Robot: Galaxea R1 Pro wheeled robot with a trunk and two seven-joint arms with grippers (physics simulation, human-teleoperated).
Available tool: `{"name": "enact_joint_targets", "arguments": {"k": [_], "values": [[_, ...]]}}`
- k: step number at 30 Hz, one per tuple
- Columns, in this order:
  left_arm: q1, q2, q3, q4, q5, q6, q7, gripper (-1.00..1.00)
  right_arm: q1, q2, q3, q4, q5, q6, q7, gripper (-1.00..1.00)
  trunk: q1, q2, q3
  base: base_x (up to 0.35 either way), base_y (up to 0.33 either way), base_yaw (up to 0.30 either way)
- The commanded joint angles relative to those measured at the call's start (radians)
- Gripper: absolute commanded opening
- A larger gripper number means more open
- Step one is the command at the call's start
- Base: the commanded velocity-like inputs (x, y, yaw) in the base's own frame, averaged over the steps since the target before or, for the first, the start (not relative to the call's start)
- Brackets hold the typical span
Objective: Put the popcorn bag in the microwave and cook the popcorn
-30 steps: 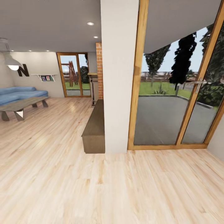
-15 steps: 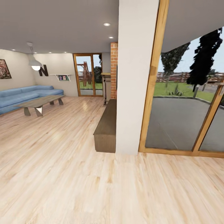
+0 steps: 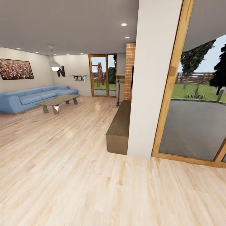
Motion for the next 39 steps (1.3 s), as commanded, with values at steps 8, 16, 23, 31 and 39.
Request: {"name": "enact_joint_targets", "arguments": {"k": [8,16,23,31,39], "values": [[0.000,0.000,0.001,-0.001,0.000,-0.002,0.000,1.00,0.000,0.002,0.001,0.000,0.002,-0.003,0.000,1.00,0.000,0.000,-0.001,0.000,0.000,0.269],[0.000,0.000,0.001,-0.001,0.000,-0.002,0.000,1.00,0.000,0.001,0.001,0.000,0.002,-0.003,0.000,1.00,0.000,0.000,-0.001,0.000,0.000,0.269],[0.000,0.000,0.001,-0.001,0.000,-0.002,0.000,1.00,0.000,0.002,0.001,0.000,0.002,-0.003,0.000,1.00,0.000,0.000,-0.001,0.000,0.000,0.269],[0.000,0.000,0.001,-0.001,0.000,-0.002,0.000,1.00,0.000,0.002,0.001,0.000,0.002,-0.003,0.000,1.00,0.000,0.000,-0.001,0.000,0.000,0.269],[0.000,0.000,0.001,-0.001,0.000,-0.002,0.000,1.00,0.000,0.002,0.001,0.000,0.002,-0.003,0.000,1.00,0.000,0.000,-0.001,0.000,0.000,0.269]]}}
